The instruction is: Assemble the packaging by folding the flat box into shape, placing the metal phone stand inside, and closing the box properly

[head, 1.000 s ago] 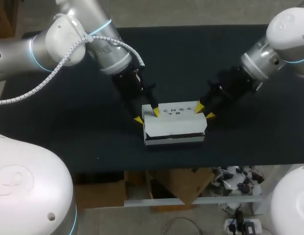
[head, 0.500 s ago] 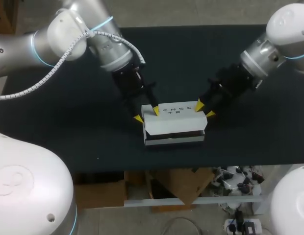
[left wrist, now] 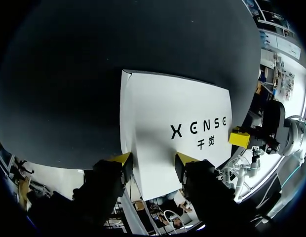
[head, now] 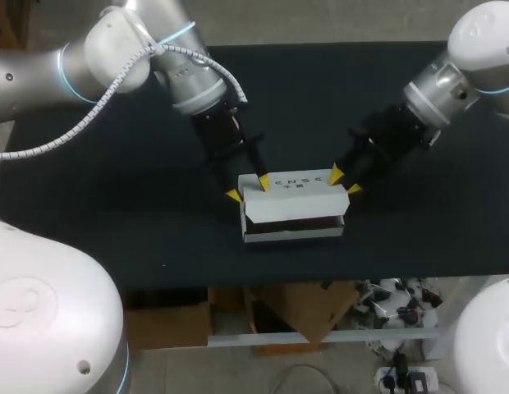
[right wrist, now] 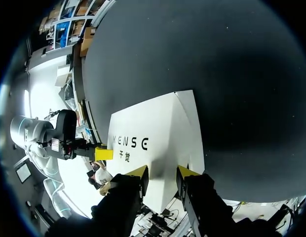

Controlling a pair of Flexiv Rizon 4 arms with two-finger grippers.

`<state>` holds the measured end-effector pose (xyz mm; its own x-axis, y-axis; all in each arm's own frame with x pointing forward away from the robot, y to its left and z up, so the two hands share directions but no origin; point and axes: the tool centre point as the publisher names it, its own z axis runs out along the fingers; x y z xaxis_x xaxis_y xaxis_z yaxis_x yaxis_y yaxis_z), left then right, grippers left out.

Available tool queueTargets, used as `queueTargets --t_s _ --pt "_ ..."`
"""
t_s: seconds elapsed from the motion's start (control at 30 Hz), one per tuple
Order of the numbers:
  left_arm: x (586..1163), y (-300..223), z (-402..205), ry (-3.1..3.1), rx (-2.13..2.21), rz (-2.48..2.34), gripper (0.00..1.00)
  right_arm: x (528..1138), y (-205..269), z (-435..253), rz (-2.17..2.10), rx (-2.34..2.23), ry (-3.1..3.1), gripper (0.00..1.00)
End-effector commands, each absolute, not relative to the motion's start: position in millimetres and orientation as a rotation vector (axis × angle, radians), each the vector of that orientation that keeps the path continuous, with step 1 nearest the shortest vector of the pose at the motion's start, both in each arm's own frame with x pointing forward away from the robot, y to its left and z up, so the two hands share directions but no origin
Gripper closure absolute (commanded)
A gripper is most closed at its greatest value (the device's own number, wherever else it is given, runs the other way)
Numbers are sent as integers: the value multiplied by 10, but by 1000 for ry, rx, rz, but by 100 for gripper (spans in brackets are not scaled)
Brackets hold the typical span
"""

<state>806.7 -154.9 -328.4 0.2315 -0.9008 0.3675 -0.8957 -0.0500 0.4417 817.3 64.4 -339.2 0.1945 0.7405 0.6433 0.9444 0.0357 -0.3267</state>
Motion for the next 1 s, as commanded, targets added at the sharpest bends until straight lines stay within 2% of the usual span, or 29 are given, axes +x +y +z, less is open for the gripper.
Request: queueTargets --t_s 0.03,1.0 --pt "8091 -1596 -3270 -1645 1923 -28 45 8201 679 -3370 -345 -1743 -1593 62" --pt "8119 -1588 -3229 -1624 1920 -67 45 8248 723 -3334 -310 -1742 -1602 62"
